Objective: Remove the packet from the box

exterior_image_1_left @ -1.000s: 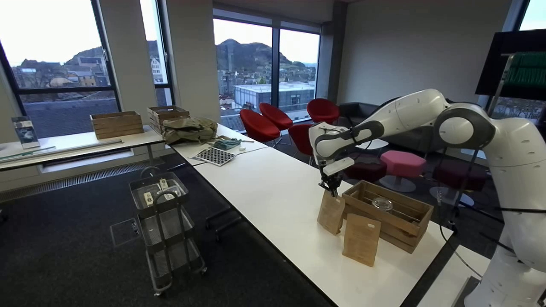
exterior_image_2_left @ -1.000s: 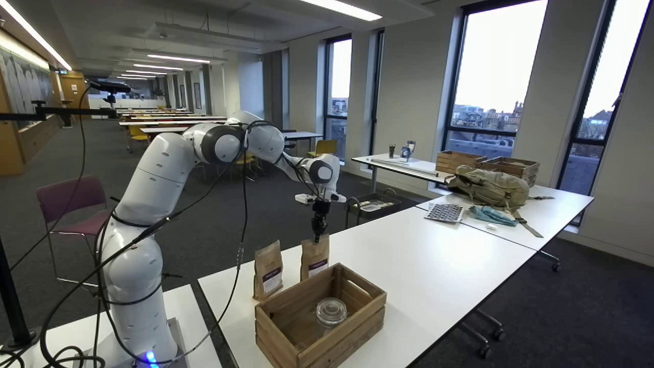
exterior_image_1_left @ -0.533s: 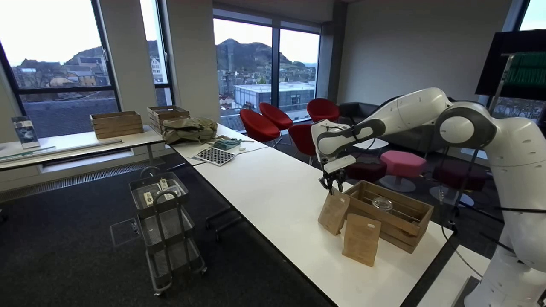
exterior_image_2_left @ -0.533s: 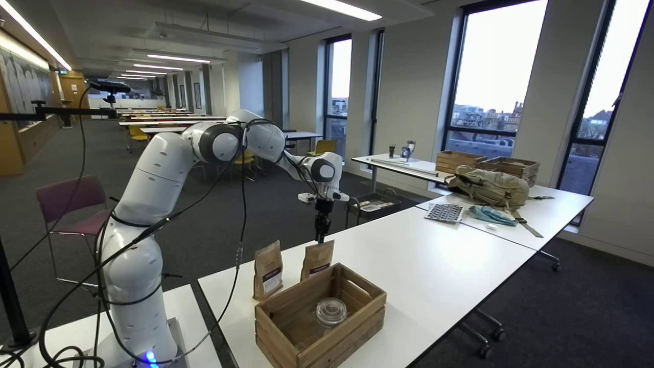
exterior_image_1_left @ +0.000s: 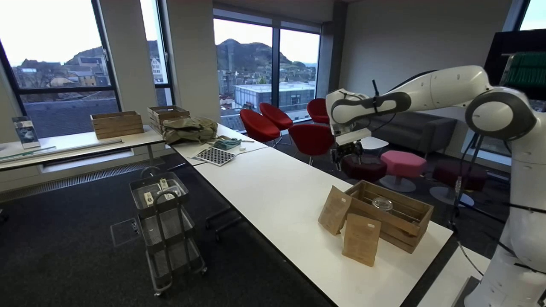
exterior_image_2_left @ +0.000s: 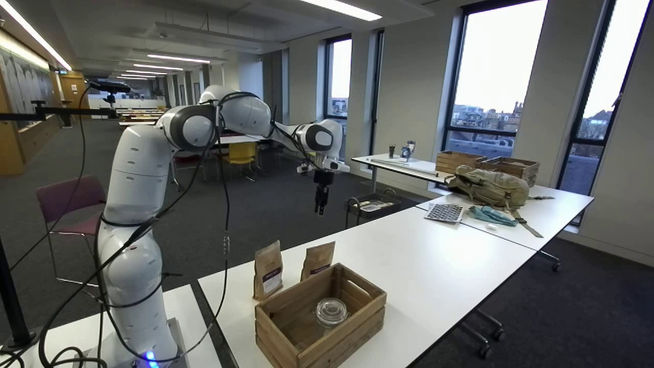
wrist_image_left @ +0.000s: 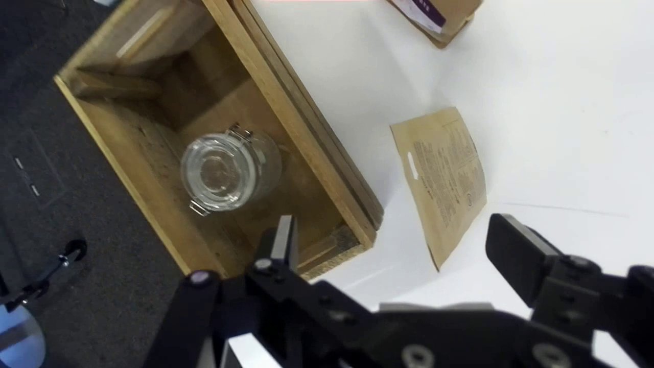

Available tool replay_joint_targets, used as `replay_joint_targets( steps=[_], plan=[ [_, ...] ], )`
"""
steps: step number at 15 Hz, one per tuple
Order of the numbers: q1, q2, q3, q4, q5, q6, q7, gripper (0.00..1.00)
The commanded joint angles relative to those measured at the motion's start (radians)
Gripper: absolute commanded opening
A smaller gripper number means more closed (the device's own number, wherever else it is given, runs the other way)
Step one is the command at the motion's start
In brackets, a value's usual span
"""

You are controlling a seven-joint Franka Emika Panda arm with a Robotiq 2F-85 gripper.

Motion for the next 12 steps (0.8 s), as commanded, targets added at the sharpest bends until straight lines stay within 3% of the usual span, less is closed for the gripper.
replay_joint_targets(
  steps=[1, 5, 8, 12],
  plan=[
    [-0.041, -0.104, -0.011, -0.021, 0.013, -0.185, 0.1, 1.0],
    [-0.101, -0.121, -0.021, -0.032, 0.039, -0.335, 0.114, 1.0],
    [-0.131, -0.145, -0.021, -0.112, -0.029, -0.279, -0.029, 1.0],
    [-0.155, -0.185, -0.027, -0.261, -0.132, -0.091, -0.182, 1.0]
  ],
)
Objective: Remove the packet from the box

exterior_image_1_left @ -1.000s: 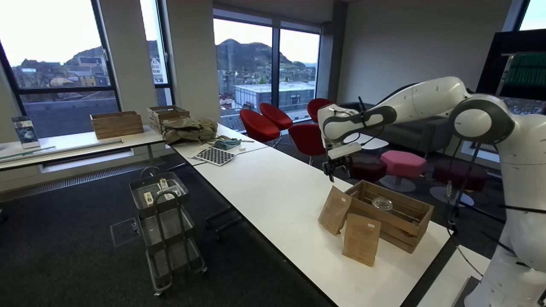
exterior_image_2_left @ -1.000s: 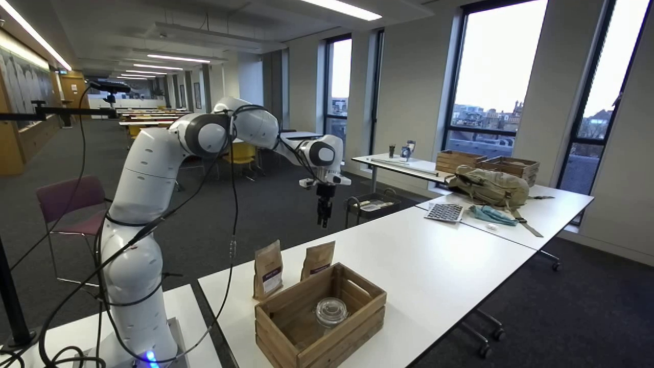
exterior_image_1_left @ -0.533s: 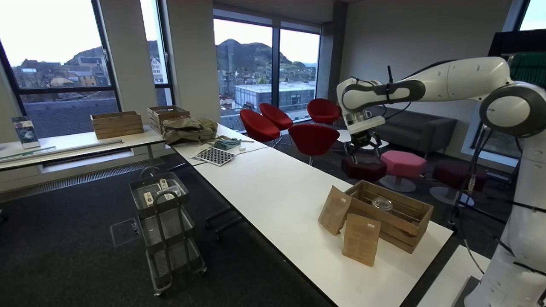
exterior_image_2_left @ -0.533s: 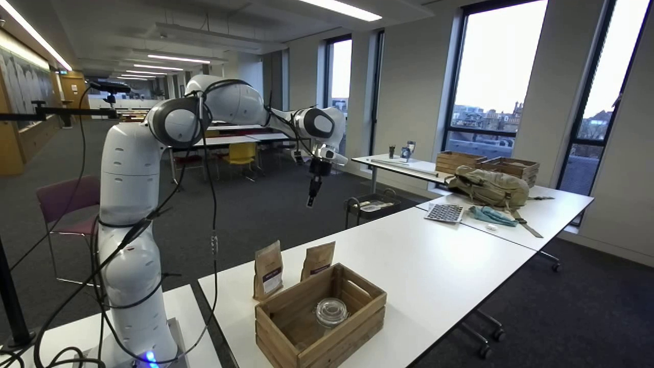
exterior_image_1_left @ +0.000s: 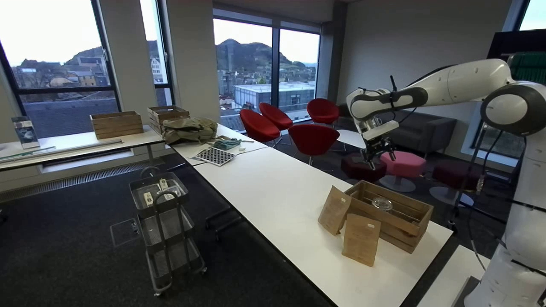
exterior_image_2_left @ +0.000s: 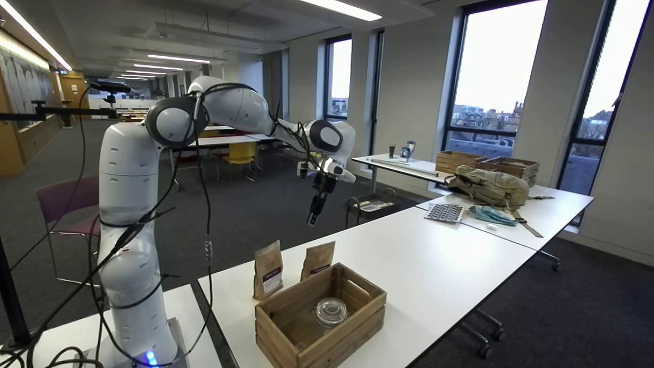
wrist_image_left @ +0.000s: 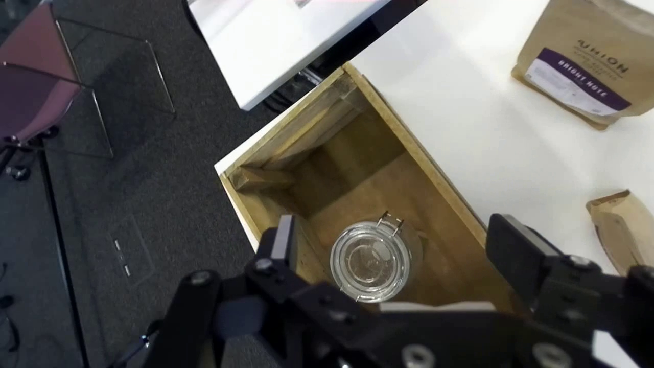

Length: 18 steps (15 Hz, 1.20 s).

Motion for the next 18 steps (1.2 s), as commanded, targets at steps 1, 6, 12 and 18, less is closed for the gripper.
replay_joint_targets(
  steps=[1, 6, 12, 18],
  plan=[
    [-0.027, -0.085, -0.003, -0.175, -0.079, 0.18, -0.105, 1.0],
    [-0.057, -0.157, -0.012, -0.318, -0.117, 0.426, -0.283, 1.0],
    [-0.079, -0.145, -0.012, -0.306, -0.07, 0.47, -0.399, 1.0],
    [-0.076, -0.132, -0.009, -0.306, -0.071, 0.47, -0.395, 1.0]
  ],
)
